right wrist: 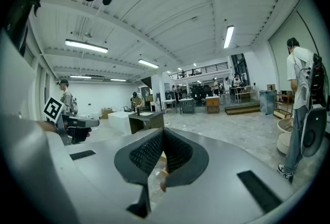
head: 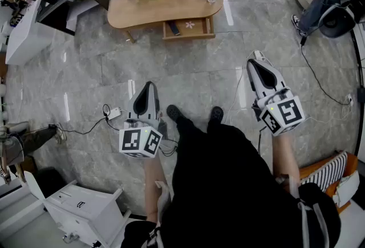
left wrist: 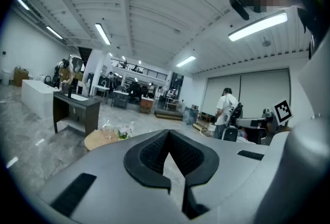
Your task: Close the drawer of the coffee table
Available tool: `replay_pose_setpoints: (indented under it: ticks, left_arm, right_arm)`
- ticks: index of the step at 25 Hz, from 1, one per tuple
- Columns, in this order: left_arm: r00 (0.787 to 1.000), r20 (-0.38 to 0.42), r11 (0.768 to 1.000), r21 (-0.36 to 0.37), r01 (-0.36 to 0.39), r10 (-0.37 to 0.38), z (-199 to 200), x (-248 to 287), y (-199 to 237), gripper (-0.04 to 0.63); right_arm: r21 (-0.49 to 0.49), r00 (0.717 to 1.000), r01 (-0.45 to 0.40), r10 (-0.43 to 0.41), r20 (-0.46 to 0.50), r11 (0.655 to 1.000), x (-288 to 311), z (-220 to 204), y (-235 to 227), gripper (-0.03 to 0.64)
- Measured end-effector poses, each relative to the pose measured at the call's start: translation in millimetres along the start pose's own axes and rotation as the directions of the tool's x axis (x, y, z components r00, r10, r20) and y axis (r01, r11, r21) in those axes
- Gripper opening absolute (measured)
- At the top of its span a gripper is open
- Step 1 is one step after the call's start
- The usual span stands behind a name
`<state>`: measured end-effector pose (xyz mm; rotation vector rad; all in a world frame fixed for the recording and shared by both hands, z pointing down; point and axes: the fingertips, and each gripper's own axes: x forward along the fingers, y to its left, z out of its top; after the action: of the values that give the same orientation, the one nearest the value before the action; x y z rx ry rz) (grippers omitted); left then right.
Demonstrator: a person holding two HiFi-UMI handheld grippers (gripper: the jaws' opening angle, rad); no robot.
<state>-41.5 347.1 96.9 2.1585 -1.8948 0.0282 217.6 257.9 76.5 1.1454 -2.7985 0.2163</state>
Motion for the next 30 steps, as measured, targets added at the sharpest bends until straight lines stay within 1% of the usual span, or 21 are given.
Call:
replay_pose_setpoints:
  ticks: [3,7,12,17,21,26,30]
  left_arm:
    - [1.0,0.007,1.0,-0.012,0.006,-0.006,-2,-1,-13,0.012]
    - [1.0,0.004,1.0,-0.005,0.008,-0.008,-4,1,-27,0.012]
    - [1.0,-0.006,1.0,0.003,0.005,-0.005,-6,0,-40,0.012]
    - [1.0,-0.012,1.0,0.013,-0.014,0.014,-8,1,-49,0.014]
    - [0.999,-0.034,0.999,0.015,-0.033,0.033,-17,0,-55,0.012]
    - [0.996,-0.075,0.999,0.0,-0.04,0.04,-29,-5,-47,0.014]
    - [0.997,-0.077,1.0,-0.008,-0.03,0.029,-29,6,-28,0.014]
  right_arm:
    - [0.0,1.0,-0.001,0.001,0.001,1.0,-12,-1,-3,0.012]
    - [-0.006,1.0,-0.01,0.01,0.001,1.0,-23,-1,-5,0.012]
    - [0.006,1.0,0.001,-0.001,0.008,1.0,-35,-2,-10,0.012]
    - [0.088,1.0,-0.014,0.013,0.016,0.996,-40,-7,-21,0.012]
    - [0.099,0.999,-0.035,0.037,-0.027,0.994,-39,-24,-25,0.012]
    - [0.119,0.997,-0.022,0.03,-0.065,0.993,-32,-39,-19,0.014]
    - [0.099,0.996,-0.024,0.032,-0.081,0.995,-11,-42,-11,0.014]
